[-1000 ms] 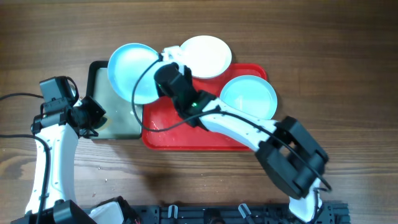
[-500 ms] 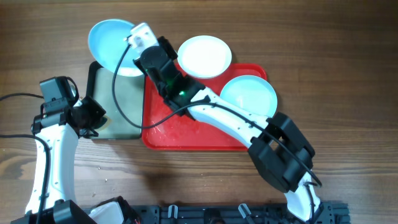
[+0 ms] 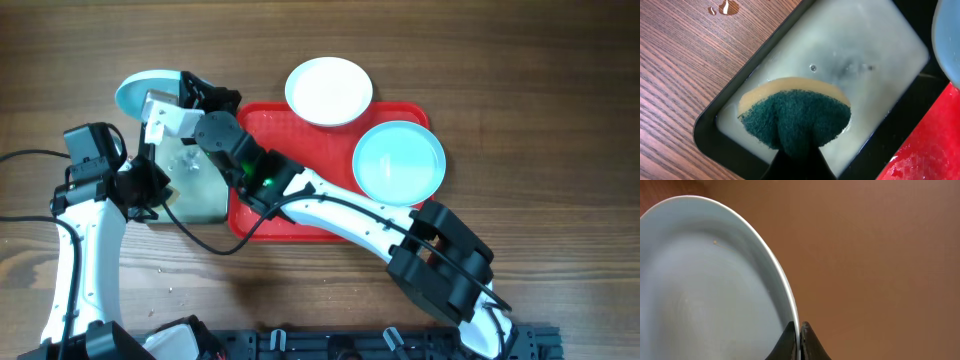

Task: Clean dirty plates on tray and stack at the side
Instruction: 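Hold the blue plate upright over the black tray's left edge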

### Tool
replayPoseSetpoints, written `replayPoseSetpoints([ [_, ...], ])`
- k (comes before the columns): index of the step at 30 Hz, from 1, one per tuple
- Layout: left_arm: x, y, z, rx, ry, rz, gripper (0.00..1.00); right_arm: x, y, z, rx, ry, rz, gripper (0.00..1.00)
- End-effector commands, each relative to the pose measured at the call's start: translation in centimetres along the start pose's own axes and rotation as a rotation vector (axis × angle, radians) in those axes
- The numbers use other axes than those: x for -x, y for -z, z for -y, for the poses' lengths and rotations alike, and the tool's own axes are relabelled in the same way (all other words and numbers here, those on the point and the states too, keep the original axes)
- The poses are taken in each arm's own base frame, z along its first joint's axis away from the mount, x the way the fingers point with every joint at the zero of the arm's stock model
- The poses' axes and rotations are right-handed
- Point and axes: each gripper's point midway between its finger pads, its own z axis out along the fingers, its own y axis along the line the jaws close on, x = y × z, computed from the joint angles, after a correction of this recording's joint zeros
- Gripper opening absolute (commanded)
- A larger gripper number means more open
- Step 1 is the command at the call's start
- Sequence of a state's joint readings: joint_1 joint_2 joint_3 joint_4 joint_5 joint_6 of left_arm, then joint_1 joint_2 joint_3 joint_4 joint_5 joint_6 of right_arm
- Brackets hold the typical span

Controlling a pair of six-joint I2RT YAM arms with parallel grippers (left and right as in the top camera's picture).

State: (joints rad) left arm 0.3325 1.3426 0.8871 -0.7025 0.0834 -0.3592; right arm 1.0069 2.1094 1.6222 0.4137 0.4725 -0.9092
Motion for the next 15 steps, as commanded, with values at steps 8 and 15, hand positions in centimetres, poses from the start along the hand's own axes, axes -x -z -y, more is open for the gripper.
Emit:
replayPoseSetpoints([
  [8,-0.13,-0.15,-0.02,-0.006,-0.012,-0.004,0.04,0.66,-0.35,0.92,-0.024,0.045,0.016,0.04],
  [15,-0.12,-0.15,-0.02,-0.006,-0.012,-0.004,0.04,1.42,-0.33,0.34,0.006,0.098,0.062,0.05],
])
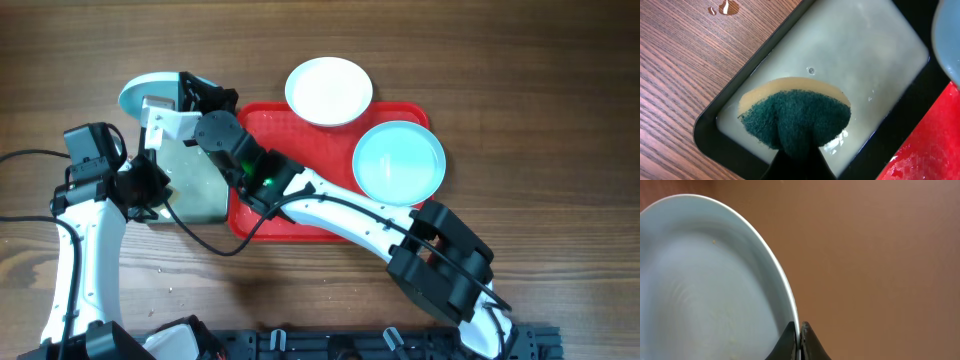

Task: Clean dirty plates on tray and stack at the side
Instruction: 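Hold the blue plate upright over the black tray's left edge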

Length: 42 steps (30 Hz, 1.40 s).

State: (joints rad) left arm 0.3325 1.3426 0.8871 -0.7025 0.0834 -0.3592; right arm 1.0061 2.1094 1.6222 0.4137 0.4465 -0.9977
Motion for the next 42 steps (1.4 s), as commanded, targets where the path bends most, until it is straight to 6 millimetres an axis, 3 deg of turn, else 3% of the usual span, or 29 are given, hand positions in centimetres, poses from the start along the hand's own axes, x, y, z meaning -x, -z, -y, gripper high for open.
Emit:
replayPoseSetpoints([
  [1,-0.12,-0.15,-0.02,-0.006,-0.012,-0.004,0.04,1.03,-0.33,0.67,-0.009,0.01,0.041,0.05],
  [42,-0.11,-0.15,-0.02,-0.006,-0.012,-0.004,0.04,0.61,-0.36,0.0,0.013,0.018,0.027,0.04],
])
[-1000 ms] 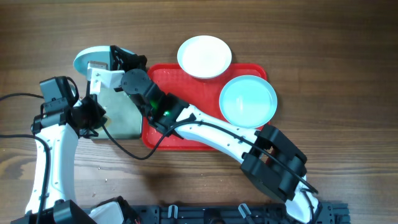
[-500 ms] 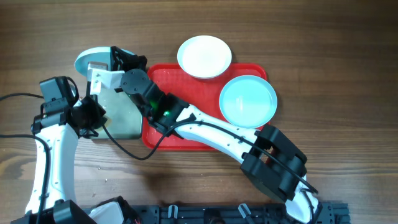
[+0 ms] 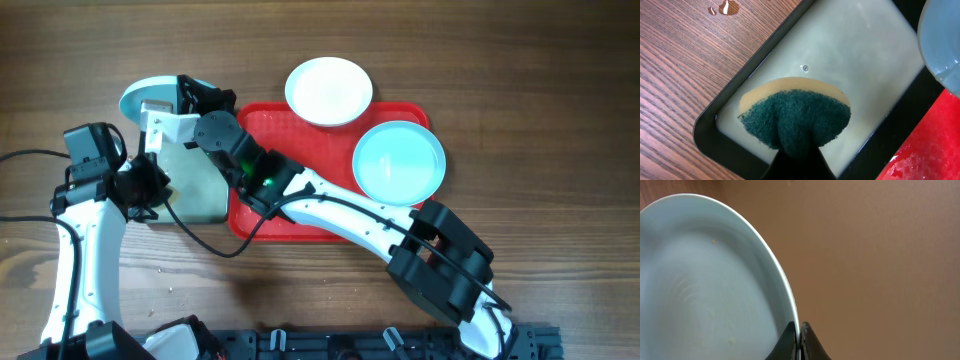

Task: Clean dirty plates on tray and stack at the side
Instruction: 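Hold the blue plate upright over the black tray's left edge, then carry the blue plate right and set it on the table's right side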

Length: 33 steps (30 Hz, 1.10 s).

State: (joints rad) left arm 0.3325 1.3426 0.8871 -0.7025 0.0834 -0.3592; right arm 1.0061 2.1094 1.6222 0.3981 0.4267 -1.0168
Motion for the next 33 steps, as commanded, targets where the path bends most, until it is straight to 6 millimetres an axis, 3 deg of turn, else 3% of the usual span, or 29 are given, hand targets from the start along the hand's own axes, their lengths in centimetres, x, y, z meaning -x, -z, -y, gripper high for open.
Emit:
replayPoseSetpoints([
  [1,-0.1,-0.2,0.0,-0.006,-0.012,-0.004,0.04,0.5,-0.4,0.5,-0.01,-0.007,0.017,0.05],
  [18,-0.1,-0.2,0.0,-0.006,-0.012,-0.004,0.04,0.3,-0.4,0.3,-0.004,-0.025,0.011,0.04],
  [20,-0.1,-0.2,0.0,-0.006,-0.012,-0.004,0.04,-0.2,-0.5,0.6,-0.012,-0.135,-0.001,0.04],
  [23,-0.1,-0.2,0.0,-0.006,-0.012,-0.003,0.04,-2.8,-1.1,0.7,-0.006,-0.418,-0.071,0.04],
  [28,-0.1,-0.2,0.0,-0.006,-0.012,-0.003,0.04,-7.9,-1.3,-1.2,0.04,-0.784,-0.243,0.04],
  [33,-0.1,-0.2,0.0,-0.006,-0.012,-0.003,0.04,-9.1,-1.3,-3.9,0.225,-1.05,-0.284,0.05],
])
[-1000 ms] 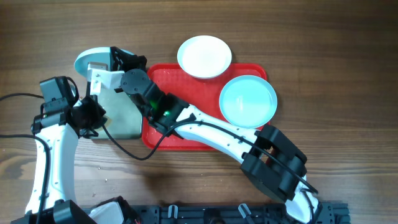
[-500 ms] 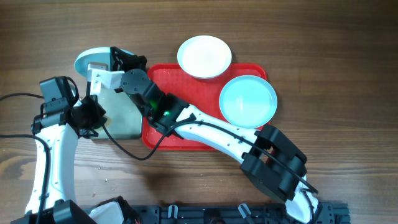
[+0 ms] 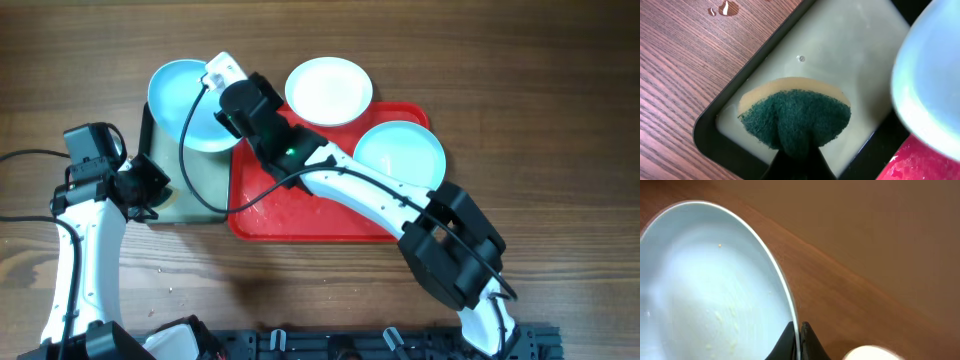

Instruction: Clean dirty plates on tray and stack at the side

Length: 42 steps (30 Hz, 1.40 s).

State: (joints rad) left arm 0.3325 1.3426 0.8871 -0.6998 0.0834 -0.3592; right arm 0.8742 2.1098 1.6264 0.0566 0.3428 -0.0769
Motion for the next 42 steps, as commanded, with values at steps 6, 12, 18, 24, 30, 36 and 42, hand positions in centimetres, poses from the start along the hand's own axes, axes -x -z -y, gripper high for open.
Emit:
replayPoseSetpoints([
  [6,-0.2,-0.2,0.0,-0.005,-0.012,-0.006,0.04,1.7,1.3,-0.7,0.172,-0.243,-0.017,0.04],
  [12,-0.2,-0.2,0.0,-0.005,-0.012,-0.006,0.04,5.5,5.2,3.1,0.226,-0.398,-0.001,0.04],
  [18,-0.2,-0.2,0.0,-0.005,-0.012,-0.006,0.04,2.6,6.6,11.5,0.274,-0.682,-0.157,0.05],
  [24,-0.2,-0.2,-0.1,-0.005,-0.013,-0.006,0.04,-5.2,7.9,24.8,0.037,-0.871,-0.306,0.04],
  [30,-0.2,-0.2,0.0,-0.005,-0.013,-0.006,0.04,-13.4,13.2,36.6,-0.226,-1.048,-0.408,0.04],
  [36,-0.2,-0.2,0.0,-0.005,-0.013,-0.006,0.04,-24.0,19.8,42.5,-0.491,-1.124,-0.583,0.04],
  [42,-0.2,-0.2,0.0,-0.005,-0.013,-0.006,0.04,-29.1,20.3,42.1,-0.569,-1.085,-0.639,0.04],
])
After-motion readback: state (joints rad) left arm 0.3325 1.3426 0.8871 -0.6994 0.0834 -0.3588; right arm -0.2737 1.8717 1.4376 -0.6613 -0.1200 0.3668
